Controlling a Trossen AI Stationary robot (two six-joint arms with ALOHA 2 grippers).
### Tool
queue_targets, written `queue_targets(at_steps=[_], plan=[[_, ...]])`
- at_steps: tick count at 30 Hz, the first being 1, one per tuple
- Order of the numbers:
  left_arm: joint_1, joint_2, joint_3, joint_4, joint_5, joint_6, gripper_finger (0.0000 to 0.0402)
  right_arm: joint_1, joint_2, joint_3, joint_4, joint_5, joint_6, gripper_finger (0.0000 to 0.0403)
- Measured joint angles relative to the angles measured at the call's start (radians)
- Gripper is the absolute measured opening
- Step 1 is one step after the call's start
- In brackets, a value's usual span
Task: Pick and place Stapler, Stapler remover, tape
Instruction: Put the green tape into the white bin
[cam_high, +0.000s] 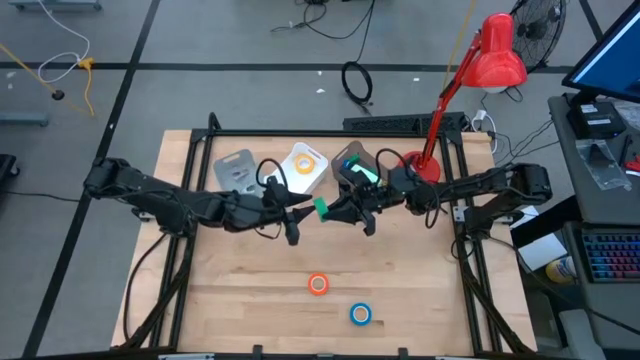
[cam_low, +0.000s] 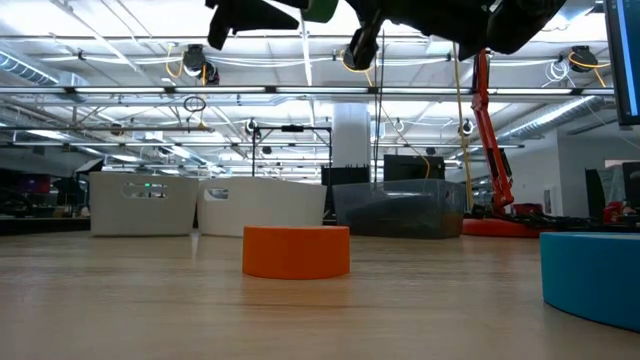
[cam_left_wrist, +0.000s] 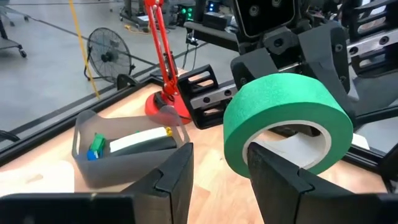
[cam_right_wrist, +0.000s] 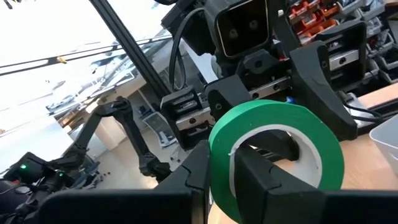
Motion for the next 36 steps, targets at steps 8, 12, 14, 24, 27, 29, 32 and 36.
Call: queue_targets(at_steps=[8,12,14,24,27,29,32,36], plan=[[0.037,-0.001,0.0,0.012,0.046,0.025,0.015,0.0,-0.001,0.0,-0.008,-0.006,0.0,0.0034],[0.055,-0.001,0.0,0.014,0.091,0.032,0.015,0.0,-0.001,0.0,-0.007,-0.025,0.007,0.0034],[0.06,-0.001,0.0,0.014,0.094,0.034,0.015,0.0,-0.001,0.0,-0.009,-0.026,0.011,0.0034],[0.07,-0.001,0.0,0.02,0.11,0.06,0.015,0.0,-0.002,0.0,-0.008,-0.032,0.011,0.0034],[0.07,-0.001,0.0,0.034,0.11,0.063,0.015,0.0,-0.002,0.0,-0.004,-0.036,0.011,0.0034],[0.07,0.0,-0.001,0.041,0.112,0.063,0.015,0.0,-0.003,0.0,-0.003,-0.037,0.016,0.0034],[0.071,0.0,-0.001,0.043,0.126,0.064,0.015,0.0,-0.003,0.0,-0.004,-0.04,0.019,0.0034],[0.072,0.0,-0.001,0.046,0.15,0.065,0.015,0.001,-0.003,0.0,-0.004,-0.046,0.019,0.0034]])
